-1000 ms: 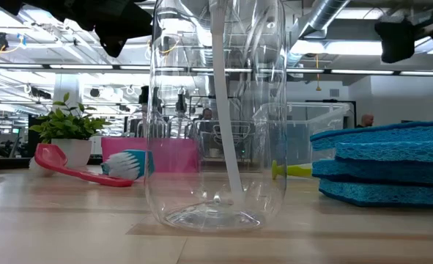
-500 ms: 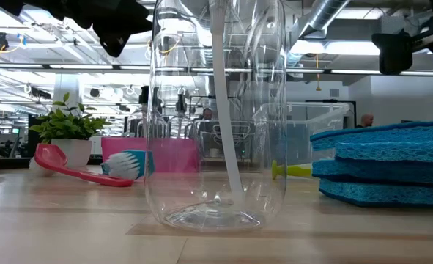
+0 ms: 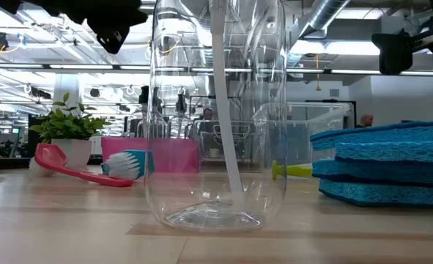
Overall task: Pick & Place Kitchen Sink Supplies
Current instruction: Put the spray bottle into the pink bin
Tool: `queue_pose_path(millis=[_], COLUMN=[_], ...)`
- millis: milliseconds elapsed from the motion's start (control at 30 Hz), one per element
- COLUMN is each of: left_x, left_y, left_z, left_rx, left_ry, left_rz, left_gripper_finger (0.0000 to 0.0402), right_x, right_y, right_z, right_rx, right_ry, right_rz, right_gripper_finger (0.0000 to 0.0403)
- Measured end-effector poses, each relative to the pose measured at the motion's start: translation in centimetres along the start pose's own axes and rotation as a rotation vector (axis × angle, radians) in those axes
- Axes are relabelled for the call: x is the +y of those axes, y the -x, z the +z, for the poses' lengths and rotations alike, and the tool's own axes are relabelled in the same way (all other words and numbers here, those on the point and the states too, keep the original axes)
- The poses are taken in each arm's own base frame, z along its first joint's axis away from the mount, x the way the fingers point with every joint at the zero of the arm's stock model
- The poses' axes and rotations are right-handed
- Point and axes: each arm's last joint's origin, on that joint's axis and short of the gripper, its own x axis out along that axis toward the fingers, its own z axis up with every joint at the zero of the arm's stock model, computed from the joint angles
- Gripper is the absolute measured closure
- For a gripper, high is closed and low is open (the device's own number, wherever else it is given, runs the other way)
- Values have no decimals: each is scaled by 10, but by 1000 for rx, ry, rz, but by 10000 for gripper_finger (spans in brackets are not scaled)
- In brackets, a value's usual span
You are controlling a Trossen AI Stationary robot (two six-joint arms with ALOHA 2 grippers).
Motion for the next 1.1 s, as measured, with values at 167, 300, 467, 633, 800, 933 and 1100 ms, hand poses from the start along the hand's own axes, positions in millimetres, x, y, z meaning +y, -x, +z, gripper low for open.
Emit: queue_pose_path(millis=[167, 300, 467, 633, 800, 933, 1100], left_x=[-14, -25, -38, -45, -52, -53, -54], left_y=[3, 6, 10, 4, -19, -34, -47], left_z=[-3, -5, -7, -7, -17, -25, -32], left_rx=[6, 9, 9, -27, -51, -72, -115], left_ry=[-93, -111, -119, -108, -106, -104, -91], left_rz=[-64, -117, -181, -207, -200, -115, -24], left_gripper_finger=[298, 298, 288, 252, 206, 185, 178], right_x=[0, 0, 0, 0, 0, 0, 0], right_y=[0, 0, 0, 0, 0, 0, 0], right_z=[0, 0, 0, 0, 0, 0, 0], right_rx=[0, 0, 0, 0, 0, 0, 0], right_ry=[0, 0, 0, 0, 0, 0, 0], right_rz=[-1, -1, -1, 0, 0, 0, 0], right_gripper_finger=[17, 17, 17, 17, 17, 17, 17])
